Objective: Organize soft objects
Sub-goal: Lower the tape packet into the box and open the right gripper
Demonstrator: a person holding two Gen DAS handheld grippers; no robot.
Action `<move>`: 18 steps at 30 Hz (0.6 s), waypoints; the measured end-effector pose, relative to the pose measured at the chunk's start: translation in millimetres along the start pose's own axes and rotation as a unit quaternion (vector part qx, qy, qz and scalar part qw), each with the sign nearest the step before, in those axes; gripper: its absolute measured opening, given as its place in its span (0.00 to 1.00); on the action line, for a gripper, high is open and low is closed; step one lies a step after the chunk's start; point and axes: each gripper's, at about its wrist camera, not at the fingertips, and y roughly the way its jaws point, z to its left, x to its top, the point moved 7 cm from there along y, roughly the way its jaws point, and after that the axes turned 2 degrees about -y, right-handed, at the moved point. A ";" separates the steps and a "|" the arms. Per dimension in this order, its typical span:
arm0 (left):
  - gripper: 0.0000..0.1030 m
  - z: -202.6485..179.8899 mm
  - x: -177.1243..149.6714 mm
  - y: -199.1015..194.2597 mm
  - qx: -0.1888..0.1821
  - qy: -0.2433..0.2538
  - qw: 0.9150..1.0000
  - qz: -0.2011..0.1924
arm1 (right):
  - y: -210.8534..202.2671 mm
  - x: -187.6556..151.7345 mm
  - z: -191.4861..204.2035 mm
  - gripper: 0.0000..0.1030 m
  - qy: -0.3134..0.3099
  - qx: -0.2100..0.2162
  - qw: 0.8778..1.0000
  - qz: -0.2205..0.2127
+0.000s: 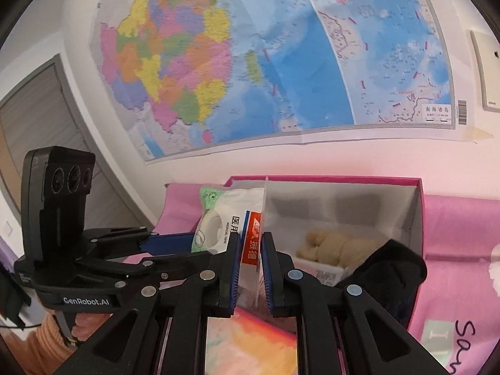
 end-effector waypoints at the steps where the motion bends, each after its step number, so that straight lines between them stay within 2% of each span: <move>1: 0.39 3.0 2.8 5.0 0.004 -0.003 1.000 0.004 | 2.2 1.7 -2.2 0.12 0.001 -0.003 1.000 0.001; 6: 0.39 15.0 12.2 26.1 0.026 -0.025 0.999 0.024 | 16.9 9.0 -14.4 0.16 0.002 -0.039 0.999 0.005; 8: 0.39 21.0 15.9 34.1 0.043 -0.033 0.998 0.029 | 24.2 10.6 -19.4 0.27 -0.001 -0.060 0.998 0.008; 11: 0.39 28.9 13.9 39.2 0.059 -0.039 0.997 0.034 | 33.7 9.9 -28.5 0.33 0.006 -0.085 0.996 0.014; 13: 0.39 31.3 10.2 35.8 0.060 -0.038 0.997 0.028 | 35.1 7.9 -33.9 0.33 0.013 -0.095 0.995 0.014; 18: 0.39 32.0 1.9 7.0 0.053 -0.026 0.998 -0.010 | 24.8 2.0 -32.6 0.34 0.011 -0.090 0.996 0.008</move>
